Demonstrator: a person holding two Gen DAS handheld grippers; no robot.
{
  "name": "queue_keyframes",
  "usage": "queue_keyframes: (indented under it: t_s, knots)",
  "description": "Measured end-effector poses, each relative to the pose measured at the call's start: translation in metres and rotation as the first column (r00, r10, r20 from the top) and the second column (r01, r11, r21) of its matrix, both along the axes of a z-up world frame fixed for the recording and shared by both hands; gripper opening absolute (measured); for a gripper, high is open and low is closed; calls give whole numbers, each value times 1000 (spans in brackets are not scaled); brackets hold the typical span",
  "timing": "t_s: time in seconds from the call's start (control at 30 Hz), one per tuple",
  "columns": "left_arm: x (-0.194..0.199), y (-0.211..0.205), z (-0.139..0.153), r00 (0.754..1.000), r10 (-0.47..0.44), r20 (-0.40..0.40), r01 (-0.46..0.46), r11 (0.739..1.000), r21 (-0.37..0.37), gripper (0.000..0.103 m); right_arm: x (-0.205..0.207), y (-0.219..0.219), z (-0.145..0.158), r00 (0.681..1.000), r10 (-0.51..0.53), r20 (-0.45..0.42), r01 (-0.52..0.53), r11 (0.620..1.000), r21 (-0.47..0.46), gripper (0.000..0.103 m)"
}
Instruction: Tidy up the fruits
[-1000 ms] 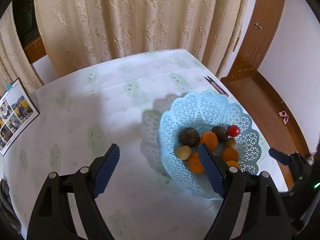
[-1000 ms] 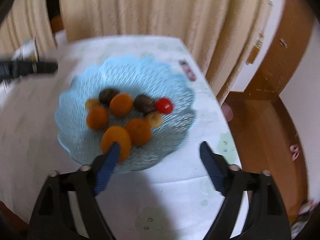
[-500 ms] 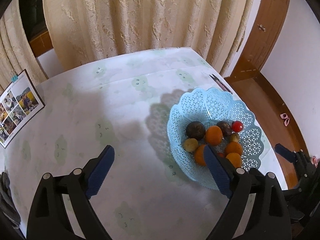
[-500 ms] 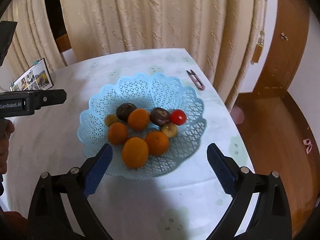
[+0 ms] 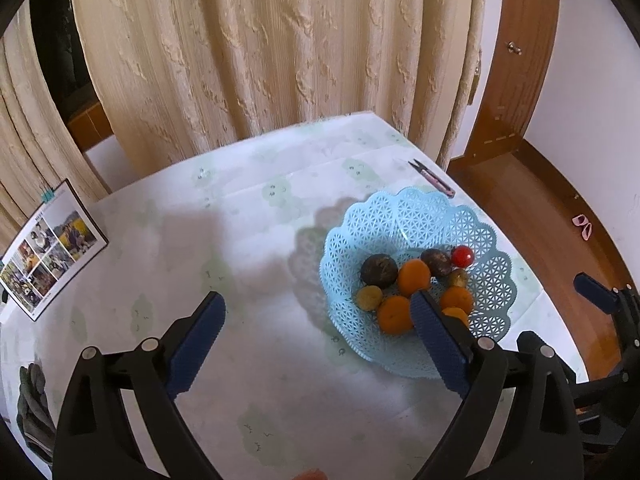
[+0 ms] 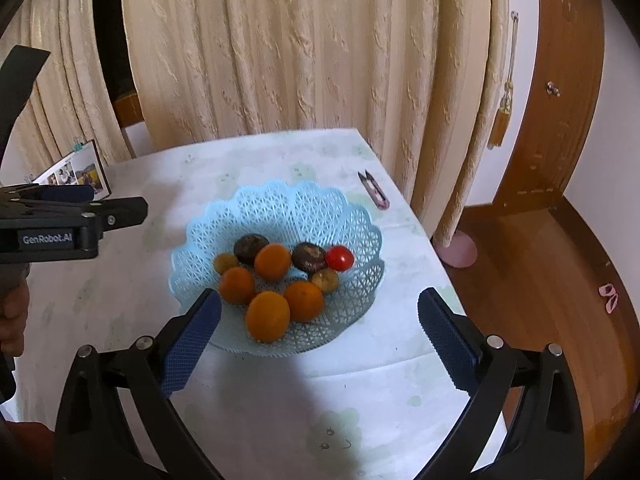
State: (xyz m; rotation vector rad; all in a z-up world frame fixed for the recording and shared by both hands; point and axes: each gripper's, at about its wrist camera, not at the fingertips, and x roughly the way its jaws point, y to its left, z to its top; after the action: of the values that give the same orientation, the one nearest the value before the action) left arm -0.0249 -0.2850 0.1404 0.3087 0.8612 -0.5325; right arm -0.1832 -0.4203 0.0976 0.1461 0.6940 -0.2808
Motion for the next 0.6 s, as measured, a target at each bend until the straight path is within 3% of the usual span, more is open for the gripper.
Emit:
queue_keyframes:
  t_s: [0.6]
  knots:
    - [-22, -8, 20, 999, -8, 51, 8, 1000, 0, 94, -1, 12, 10, 998, 27, 53, -26, 1000, -11, 100]
